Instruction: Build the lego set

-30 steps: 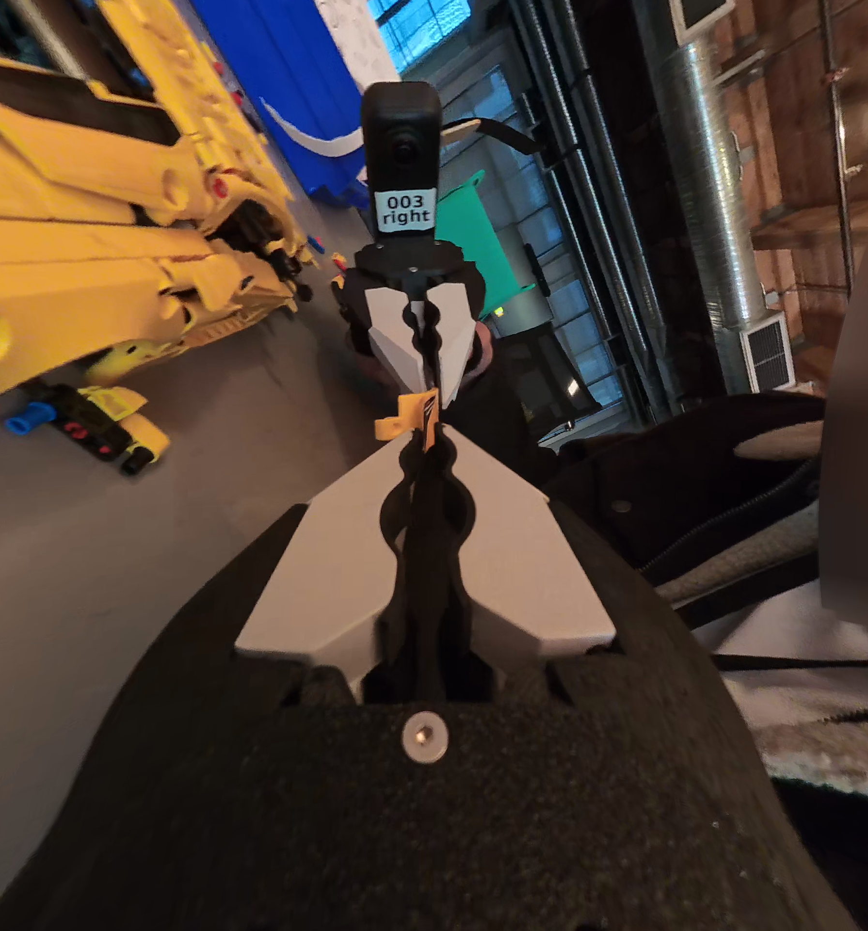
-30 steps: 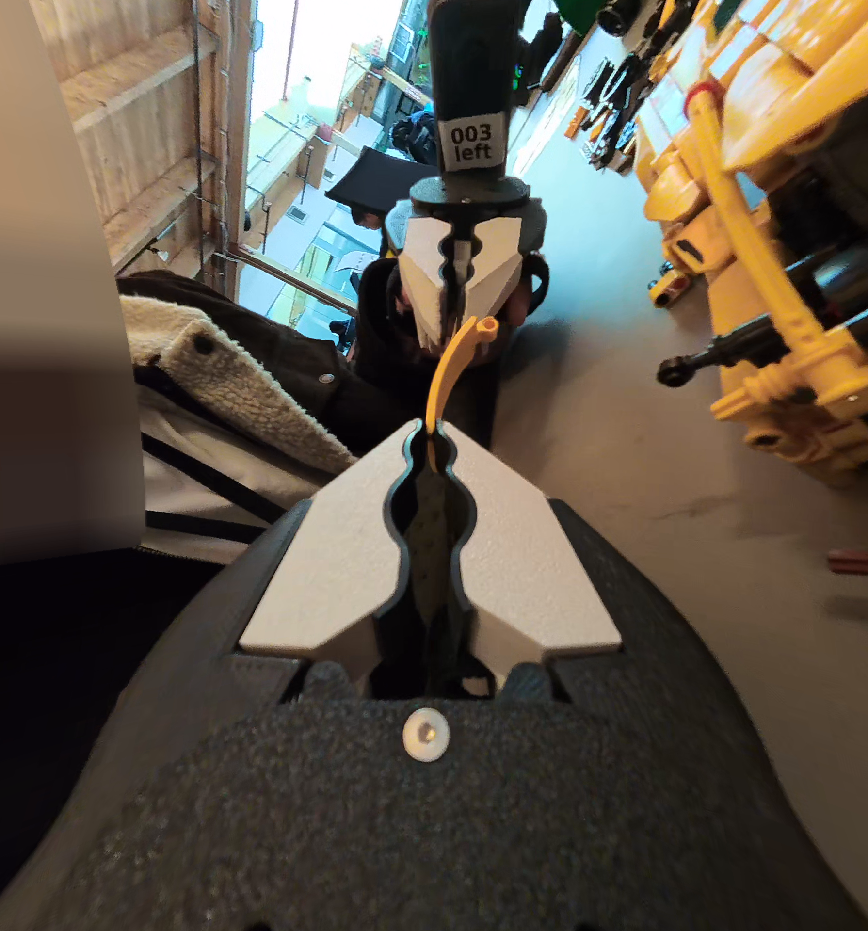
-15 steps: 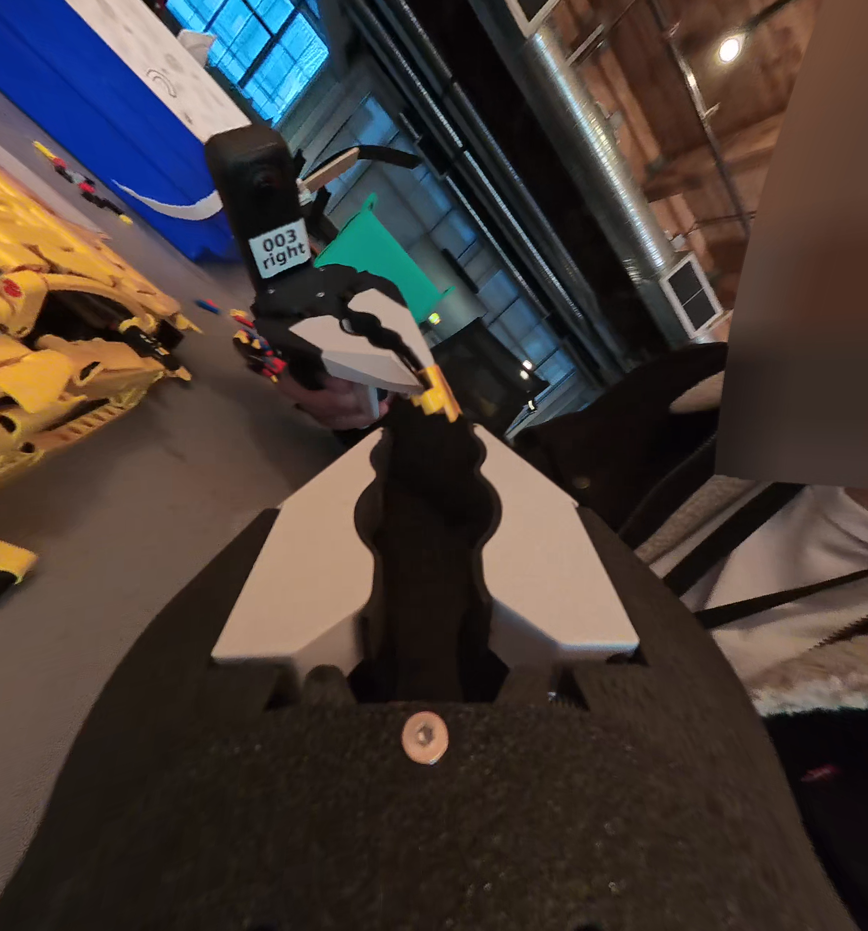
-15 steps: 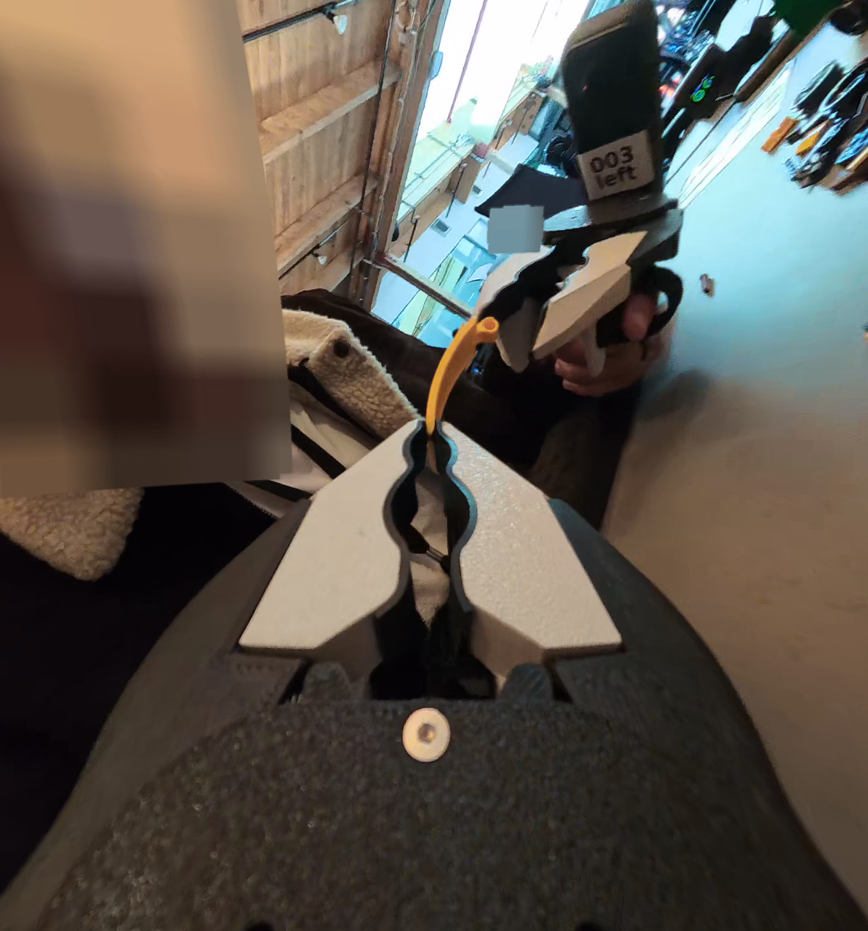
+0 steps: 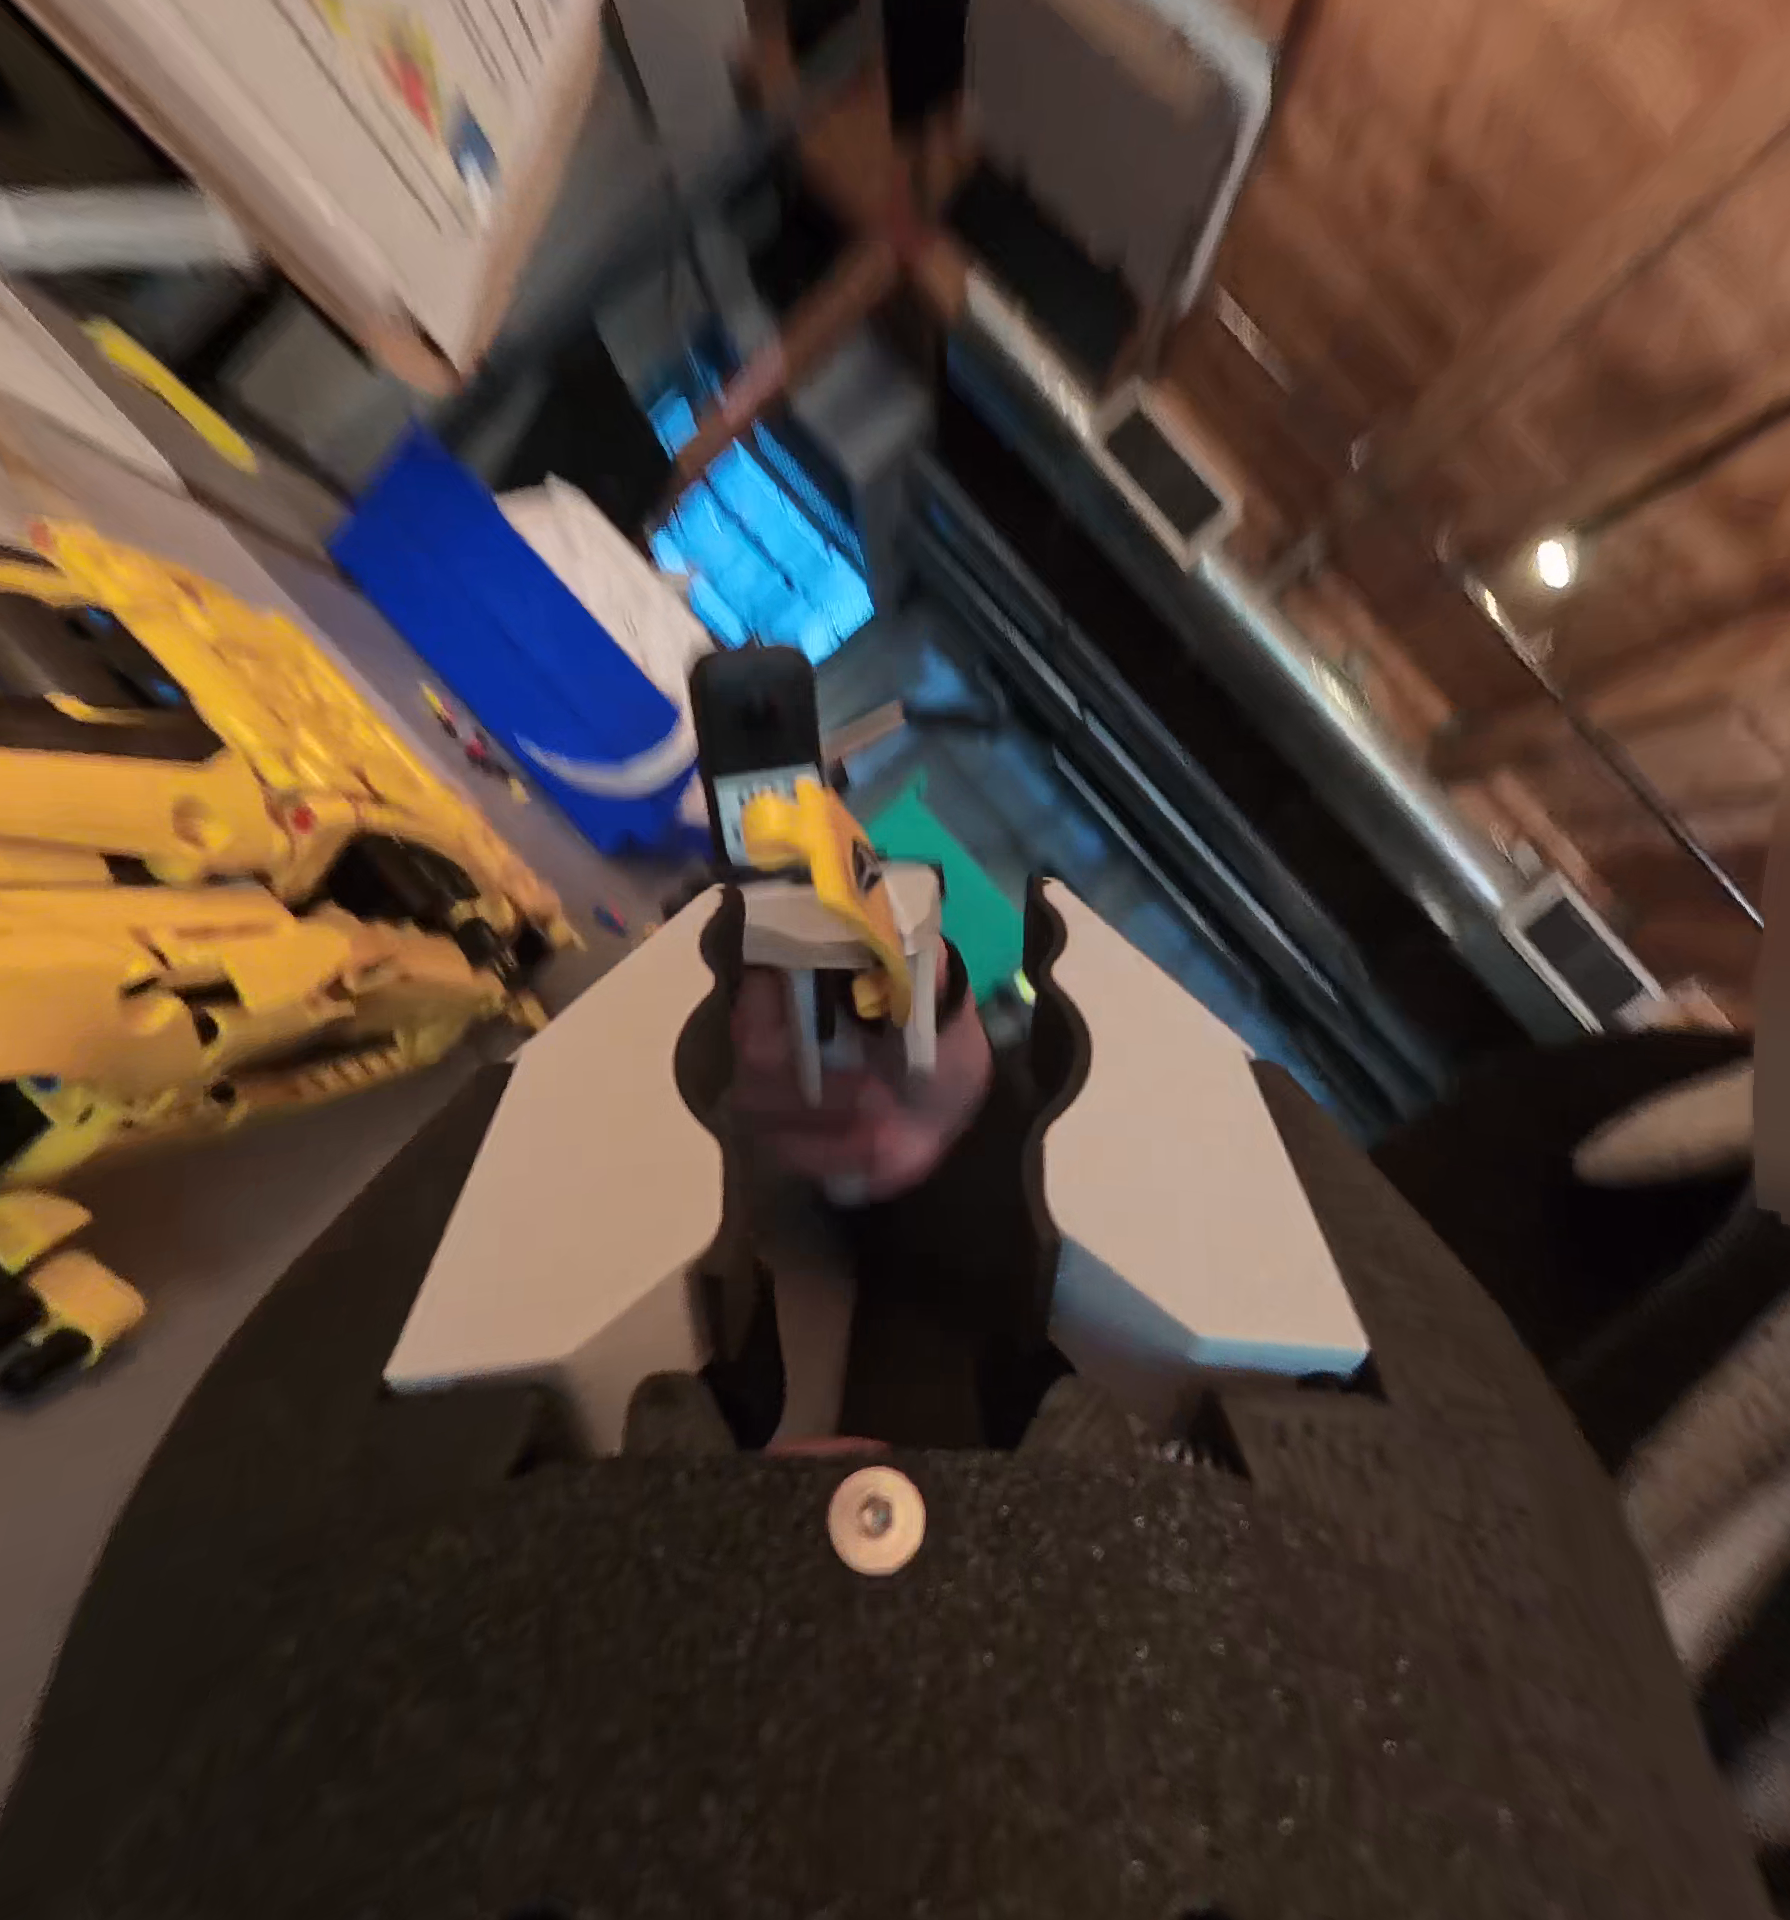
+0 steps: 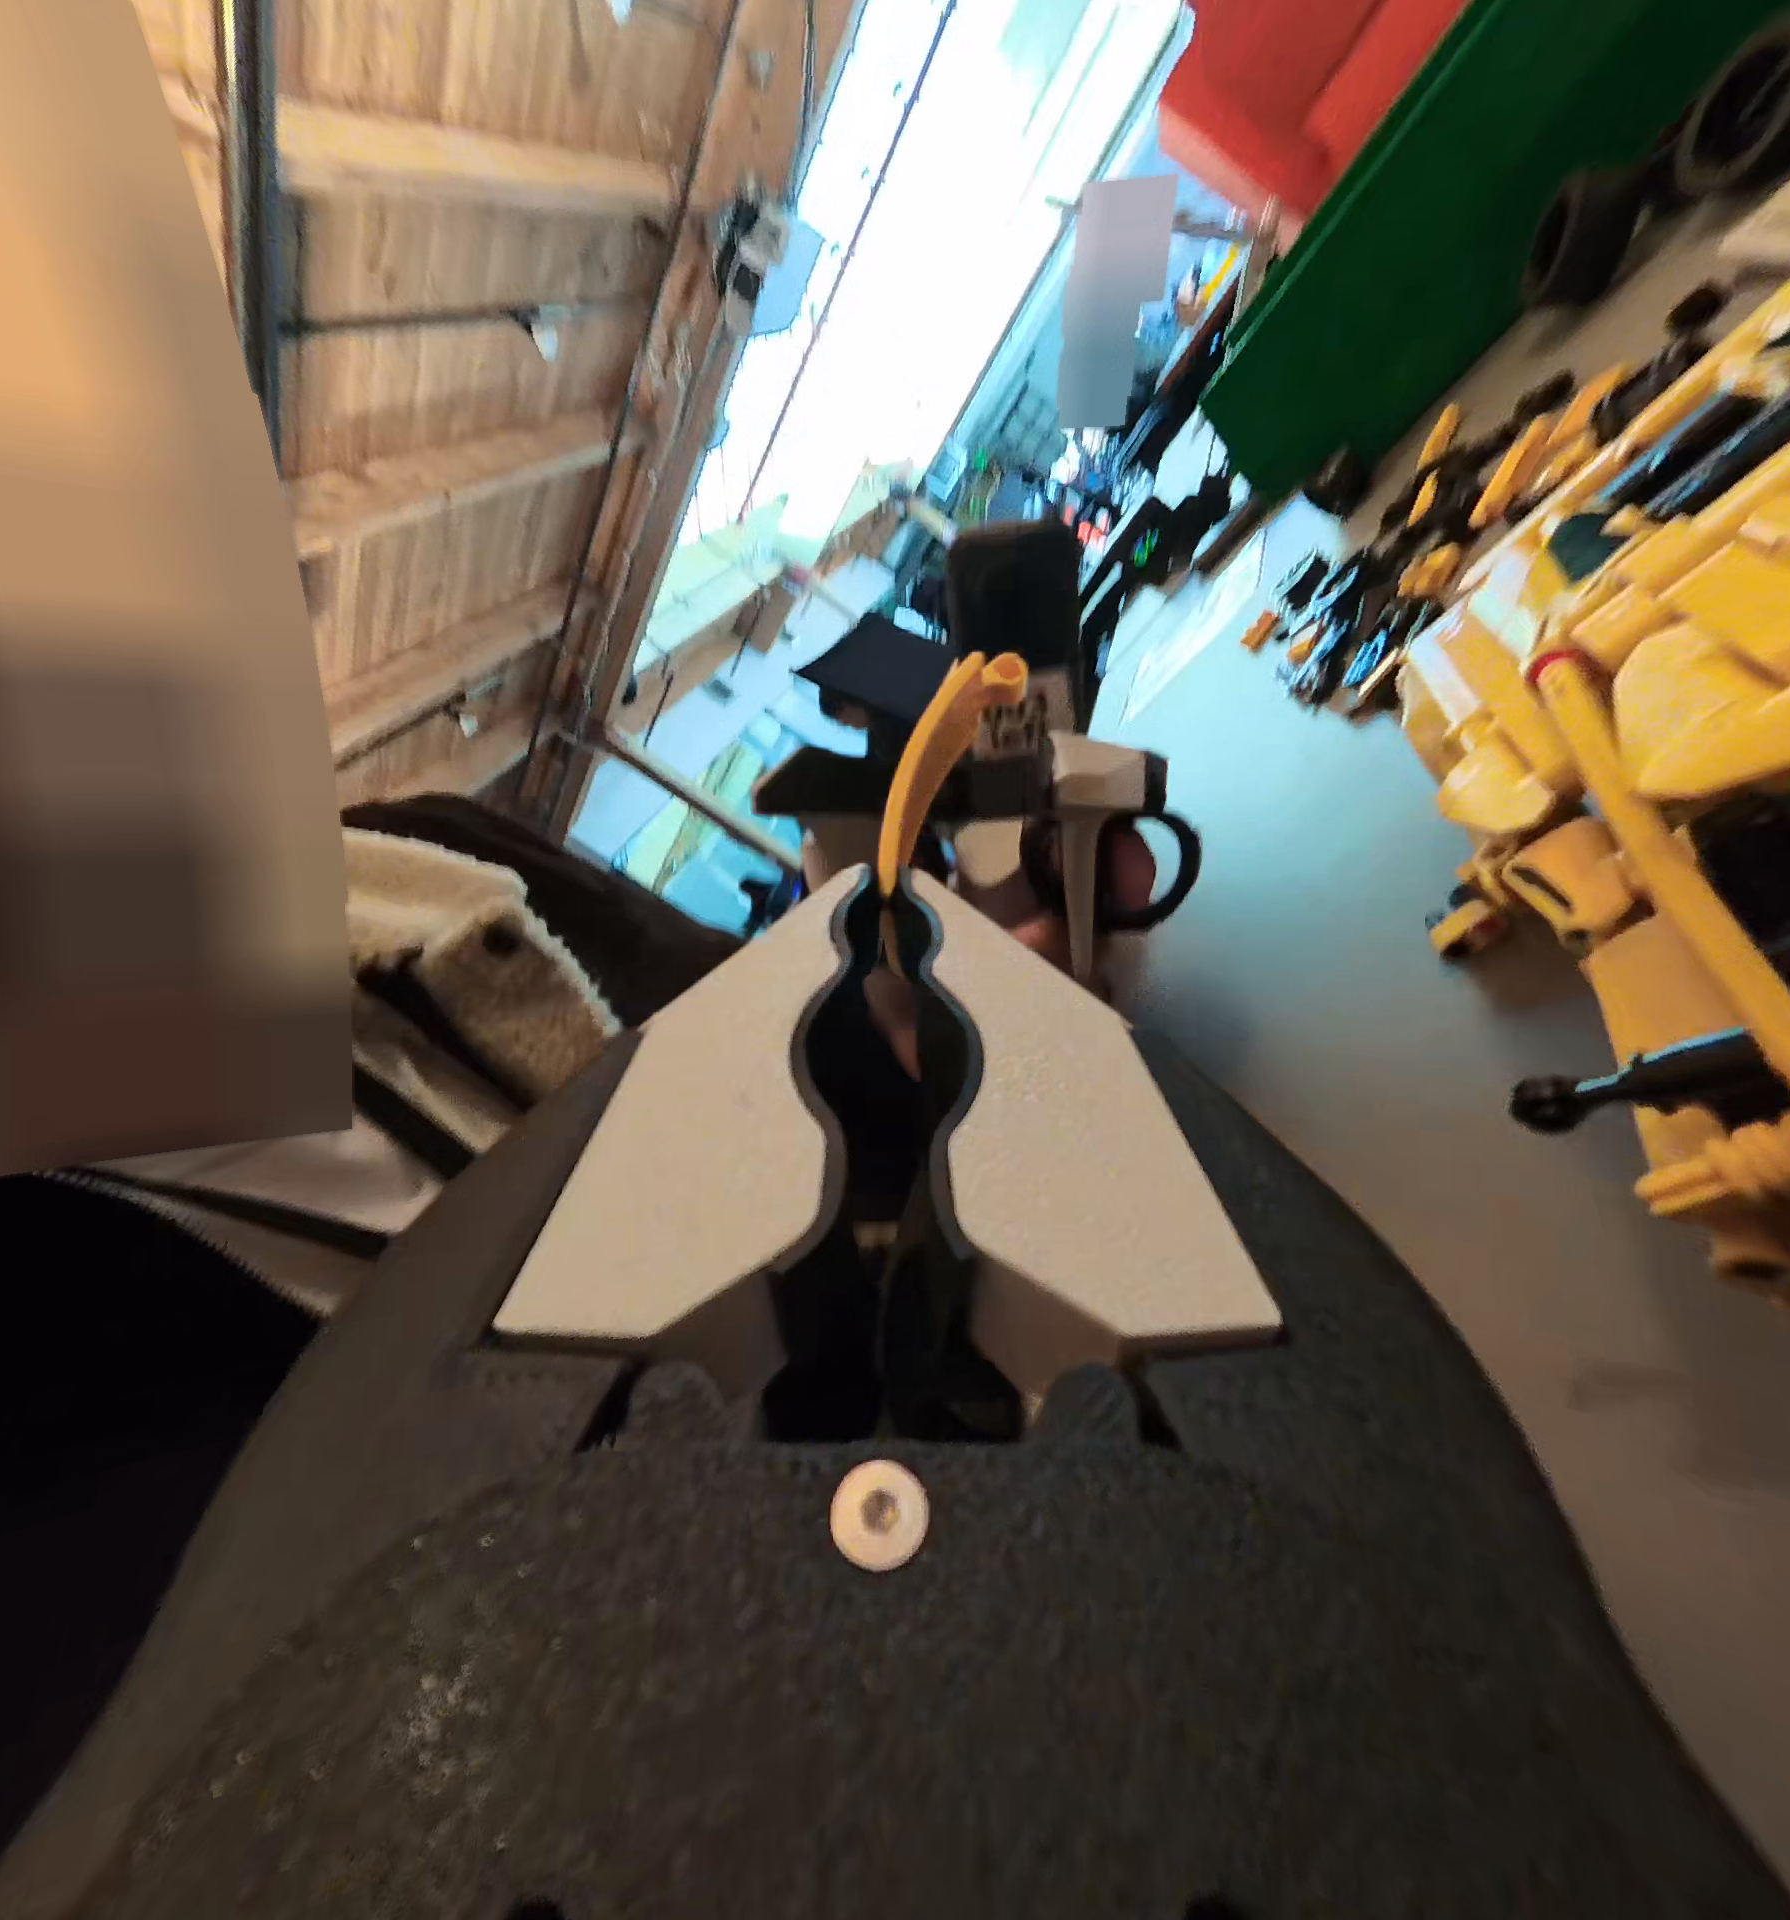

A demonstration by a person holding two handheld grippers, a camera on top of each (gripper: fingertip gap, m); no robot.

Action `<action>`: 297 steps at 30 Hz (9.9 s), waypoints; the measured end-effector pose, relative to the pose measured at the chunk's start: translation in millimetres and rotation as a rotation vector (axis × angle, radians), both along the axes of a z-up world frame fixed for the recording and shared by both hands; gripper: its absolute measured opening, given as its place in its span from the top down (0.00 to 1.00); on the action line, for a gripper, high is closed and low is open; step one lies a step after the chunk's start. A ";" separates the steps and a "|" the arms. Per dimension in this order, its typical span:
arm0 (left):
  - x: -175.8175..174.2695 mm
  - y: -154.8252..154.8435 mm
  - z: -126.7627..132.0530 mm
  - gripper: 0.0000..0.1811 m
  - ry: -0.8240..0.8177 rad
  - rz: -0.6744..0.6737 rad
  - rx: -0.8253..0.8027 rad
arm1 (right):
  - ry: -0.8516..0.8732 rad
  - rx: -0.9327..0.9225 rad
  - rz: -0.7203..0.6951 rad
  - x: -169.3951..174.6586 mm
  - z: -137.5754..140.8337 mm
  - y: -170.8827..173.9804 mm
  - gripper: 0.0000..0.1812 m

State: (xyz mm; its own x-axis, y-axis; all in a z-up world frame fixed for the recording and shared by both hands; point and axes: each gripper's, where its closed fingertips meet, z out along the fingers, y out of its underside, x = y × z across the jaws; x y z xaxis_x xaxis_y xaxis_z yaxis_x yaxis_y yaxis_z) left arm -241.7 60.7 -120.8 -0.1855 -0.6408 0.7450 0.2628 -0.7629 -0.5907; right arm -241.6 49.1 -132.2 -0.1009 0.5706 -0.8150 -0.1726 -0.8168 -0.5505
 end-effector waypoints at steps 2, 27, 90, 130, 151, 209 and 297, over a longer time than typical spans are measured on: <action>4.1 5.5 3.7 0.70 -0.037 0.064 -0.001 | 0.070 -0.009 -0.072 -0.1 6.9 9.4 1.00; -12.4 10.9 20.7 0.97 -0.286 0.010 -0.124 | 0.010 0.138 -0.108 -17.7 11.0 -1.3 0.99; -41.7 -70.1 39.6 0.85 -0.086 -0.161 0.721 | 0.360 -0.272 0.518 -22.8 36.2 -68.5 1.00; -7.3 -8.2 15.0 0.86 0.237 0.315 0.527 | -1.304 1.453 -1.009 17.9 11.5 28.5 0.98; -5.5 -1.9 2.5 0.86 0.312 0.325 0.488 | -1.479 1.649 -1.041 23.3 8.0 33.8 0.98; 2.1 -15.6 -31.3 0.96 0.549 0.147 0.661 | -1.390 1.748 -0.774 -2.4 -22.7 18.1 0.98; -5.8 -12.0 -17.4 0.96 0.407 0.132 0.517 | -1.314 1.565 -0.811 9.7 -18.4 22.0 0.92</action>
State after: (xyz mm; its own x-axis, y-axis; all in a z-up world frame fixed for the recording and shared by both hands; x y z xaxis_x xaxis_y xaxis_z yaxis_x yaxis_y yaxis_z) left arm -247.4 48.7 -138.2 0.1497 -0.9321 0.3297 0.0132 -0.3316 -0.9433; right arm -232.0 71.1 -150.6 0.4974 0.2711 0.8241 0.7657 0.3092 -0.5639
